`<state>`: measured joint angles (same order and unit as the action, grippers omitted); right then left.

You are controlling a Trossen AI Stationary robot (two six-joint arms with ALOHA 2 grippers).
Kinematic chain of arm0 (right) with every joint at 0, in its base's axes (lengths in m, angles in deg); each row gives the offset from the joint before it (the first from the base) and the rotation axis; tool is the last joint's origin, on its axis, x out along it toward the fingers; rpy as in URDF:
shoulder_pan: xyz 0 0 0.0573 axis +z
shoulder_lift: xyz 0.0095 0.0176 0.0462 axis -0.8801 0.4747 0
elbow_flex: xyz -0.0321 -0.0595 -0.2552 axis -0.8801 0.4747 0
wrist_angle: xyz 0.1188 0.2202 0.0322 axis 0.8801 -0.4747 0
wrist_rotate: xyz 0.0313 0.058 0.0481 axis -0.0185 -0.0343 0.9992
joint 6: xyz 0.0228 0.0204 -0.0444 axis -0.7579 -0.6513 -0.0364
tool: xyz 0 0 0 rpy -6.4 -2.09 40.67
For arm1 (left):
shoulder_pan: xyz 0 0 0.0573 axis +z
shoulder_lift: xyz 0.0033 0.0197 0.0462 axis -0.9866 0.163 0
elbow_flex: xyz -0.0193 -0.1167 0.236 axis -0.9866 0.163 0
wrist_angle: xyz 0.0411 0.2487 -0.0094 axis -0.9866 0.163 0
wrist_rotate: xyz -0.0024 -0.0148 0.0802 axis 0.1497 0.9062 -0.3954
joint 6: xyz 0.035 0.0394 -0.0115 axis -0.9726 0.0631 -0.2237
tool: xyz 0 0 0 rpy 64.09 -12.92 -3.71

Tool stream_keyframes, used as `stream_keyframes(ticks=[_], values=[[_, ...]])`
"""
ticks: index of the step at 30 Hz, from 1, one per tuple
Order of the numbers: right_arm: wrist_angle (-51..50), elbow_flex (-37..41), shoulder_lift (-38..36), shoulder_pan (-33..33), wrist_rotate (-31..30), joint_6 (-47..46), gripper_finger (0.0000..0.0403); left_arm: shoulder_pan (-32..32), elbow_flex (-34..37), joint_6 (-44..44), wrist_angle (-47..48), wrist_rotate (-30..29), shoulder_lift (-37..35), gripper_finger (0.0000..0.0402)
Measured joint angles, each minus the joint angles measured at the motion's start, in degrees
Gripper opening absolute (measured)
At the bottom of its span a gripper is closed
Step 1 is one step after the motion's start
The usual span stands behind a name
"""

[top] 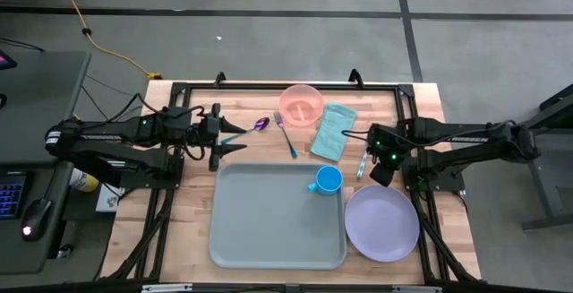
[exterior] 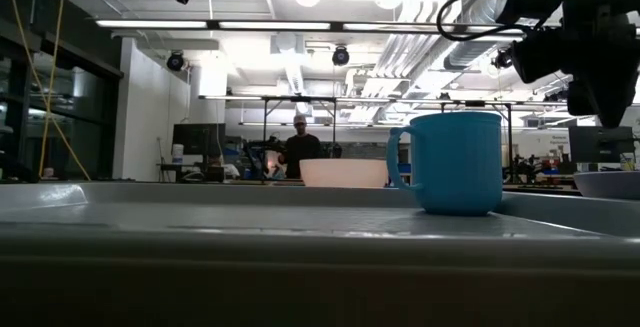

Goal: Set up tray
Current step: Put the purple plate on the serving tray to the bottom left of the blue mug

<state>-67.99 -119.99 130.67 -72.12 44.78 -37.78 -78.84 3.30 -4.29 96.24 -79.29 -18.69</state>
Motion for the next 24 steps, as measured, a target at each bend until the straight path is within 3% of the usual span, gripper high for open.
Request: stream_keyframes(ticks=[4,10,15,19,24], values=[[0.3,0.0,0.0,0.0,-1.7,1.8,0.0047,0.0,0.0,-0.2,0.0,0.0,0.0,0.0227],[5.4,0.0,0.4,0.2,-0.3,3.6,0.0136,0.0,0.0,-0.6,0.6,0.0,0.0,0.0227],[6.2,0.0,3.7,4.4,-0.7,7.3,0.0195,0.0,0.0,-0.9,2.1,0.0,0.0,0.0227],[6.1,-0.1,8.1,9.5,-2.3,10.9,0.0215,0.1,0.0,-0.9,3.5,0.0,0.0,0.0227],[7.1,-0.1,12.8,14.6,-10.8,11.5,0.0216,0.1,0.0,-0.9,3.4,0.0,0.0,0.0227]])
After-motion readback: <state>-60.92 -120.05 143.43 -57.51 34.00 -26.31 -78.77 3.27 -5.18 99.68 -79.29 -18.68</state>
